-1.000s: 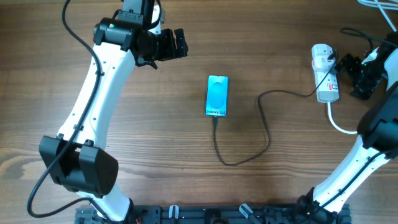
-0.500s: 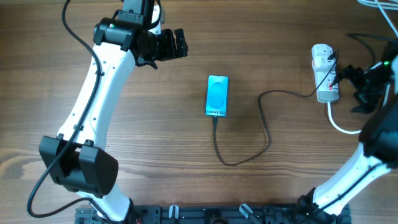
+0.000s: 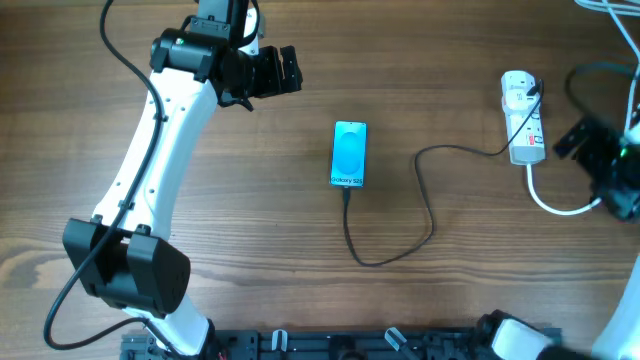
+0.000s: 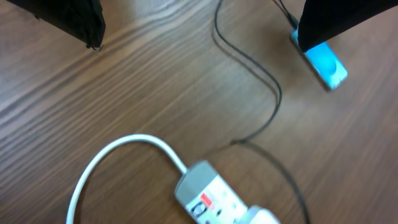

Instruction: Plug charger to phone and switch on socket

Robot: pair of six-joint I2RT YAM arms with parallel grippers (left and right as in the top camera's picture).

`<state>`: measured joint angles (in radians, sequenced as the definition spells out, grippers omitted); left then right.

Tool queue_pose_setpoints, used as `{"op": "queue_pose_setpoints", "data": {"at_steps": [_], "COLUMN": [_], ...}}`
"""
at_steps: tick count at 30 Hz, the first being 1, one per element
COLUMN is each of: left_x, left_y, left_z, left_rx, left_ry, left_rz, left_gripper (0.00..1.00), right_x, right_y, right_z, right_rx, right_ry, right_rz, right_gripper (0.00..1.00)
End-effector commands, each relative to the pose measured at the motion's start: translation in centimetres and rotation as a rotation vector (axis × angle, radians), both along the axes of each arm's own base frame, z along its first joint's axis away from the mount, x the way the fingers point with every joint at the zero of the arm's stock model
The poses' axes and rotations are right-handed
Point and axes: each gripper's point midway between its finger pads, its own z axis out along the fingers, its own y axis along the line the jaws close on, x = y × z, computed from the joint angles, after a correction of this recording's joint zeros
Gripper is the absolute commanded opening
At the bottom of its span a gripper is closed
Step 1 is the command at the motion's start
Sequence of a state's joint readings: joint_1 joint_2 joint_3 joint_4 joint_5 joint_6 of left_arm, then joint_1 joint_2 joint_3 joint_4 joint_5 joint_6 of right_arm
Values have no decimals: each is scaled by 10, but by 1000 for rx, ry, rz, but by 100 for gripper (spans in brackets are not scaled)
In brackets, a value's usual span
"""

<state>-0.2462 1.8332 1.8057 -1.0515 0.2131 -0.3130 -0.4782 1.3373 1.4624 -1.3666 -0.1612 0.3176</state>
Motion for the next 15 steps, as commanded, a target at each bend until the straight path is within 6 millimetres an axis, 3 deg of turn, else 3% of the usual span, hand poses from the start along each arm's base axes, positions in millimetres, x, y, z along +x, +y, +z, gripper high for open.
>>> {"op": "queue_pose_setpoints", "data": {"at_steps": [1,8,15], "left_x": [1,1,1], "left_y": [2,2,2], "left_z": [-5,-5,-5], "left_rx": [4,4,4], "left_ry": [14,14,14], "left_rz": [14,14,14], "left_gripper": [100,100,100], "right_x": [-24,-56,-50], "right_y": [27,49,46], "right_z": [6,16,14], "right_rx": [28,67,69], "right_ry": [-62,-70,-66], "right_rz": [47,33,34], "right_gripper": [100,100,100]}}
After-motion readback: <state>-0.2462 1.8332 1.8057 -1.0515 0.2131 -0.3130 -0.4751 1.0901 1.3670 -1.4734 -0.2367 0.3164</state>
